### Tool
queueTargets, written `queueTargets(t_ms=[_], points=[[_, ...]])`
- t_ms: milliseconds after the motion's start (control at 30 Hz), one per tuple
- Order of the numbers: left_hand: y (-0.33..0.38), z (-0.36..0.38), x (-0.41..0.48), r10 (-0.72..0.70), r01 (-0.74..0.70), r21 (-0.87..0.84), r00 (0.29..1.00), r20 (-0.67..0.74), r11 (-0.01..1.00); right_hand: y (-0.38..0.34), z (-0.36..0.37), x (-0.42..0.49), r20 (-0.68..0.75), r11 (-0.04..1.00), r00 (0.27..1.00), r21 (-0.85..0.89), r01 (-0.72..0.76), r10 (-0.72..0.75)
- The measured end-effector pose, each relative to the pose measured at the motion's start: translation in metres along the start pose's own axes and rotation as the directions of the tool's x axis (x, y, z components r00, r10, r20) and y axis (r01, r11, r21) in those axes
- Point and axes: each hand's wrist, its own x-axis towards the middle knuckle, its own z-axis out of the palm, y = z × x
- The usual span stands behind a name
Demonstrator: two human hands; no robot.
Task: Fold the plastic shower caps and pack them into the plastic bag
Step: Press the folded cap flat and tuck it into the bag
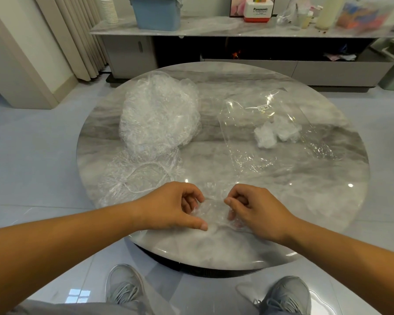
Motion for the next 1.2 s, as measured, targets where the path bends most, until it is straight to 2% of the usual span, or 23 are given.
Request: queueTargets(t_ms=[100, 233, 367, 467, 633, 700, 833, 933, 1067, 1200], points=[[-0.003, 0.001, 0.002, -0.015, 0.019, 0.08, 0.999, -0.047, 0.997, 0.0, 0.001, 0.001, -0.025, 0.999, 0.999, -0.024, -0.037, 0.036], [-0.005, 0.002, 0.008, -0.09, 0.095, 0.057, 0.992, -0.089, 0.994, 0.001, 0.003, 0.003, -0.029, 0.989, 0.998, -0.138, -0.059, 0.056], [-0.004, 0.005, 0.013, -0.107, 0.145, 0.186, 0.974, -0.201, 0.972, 0.0, 0.004, 0.004, -0.033, 0.96, 0.998, -0.274, -0.053, 0.045], [-0.002, 0.007, 0.015, -0.094, 0.157, 0.307, 0.973, -0.212, 0.939, 0.0, 0.003, 0.004, -0.038, 0.936, 0.998, -0.348, -0.053, 0.042], [0.014, 0.005, 0.011, 0.008, 0.106, 0.524, 0.978, -0.21, 0.845, -0.003, -0.002, 0.004, -0.068, 0.951, 0.995, -0.295, -0.09, 0.073], [0.022, 0.004, 0.012, 0.028, 0.092, 0.52, 0.975, -0.219, 0.849, -0.007, -0.005, 0.004, -0.11, 0.974, 0.99, -0.199, -0.107, 0.086], [0.032, 0.005, 0.017, -0.055, 0.097, 0.255, 0.984, -0.168, 0.962, -0.019, -0.01, 0.006, -0.178, 0.99, 0.974, 0.043, -0.134, 0.139], [0.032, 0.01, 0.017, -0.156, 0.153, -0.033, 0.981, -0.116, 0.988, -0.028, -0.009, 0.004, -0.089, 0.922, 0.969, 0.338, -0.188, 0.23], [0.03, 0.01, 0.015, -0.314, 0.292, -0.416, 0.949, 0.016, 0.861, -0.028, -0.007, 0.004, 0.113, 0.735, 0.927, 0.579, -0.353, 0.357], [0.026, 0.0, 0.018, -0.409, 0.405, -0.633, 0.9, 0.149, 0.66, -0.019, -0.006, 0.007, 0.195, 0.599, 0.884, 0.672, -0.436, 0.425]])
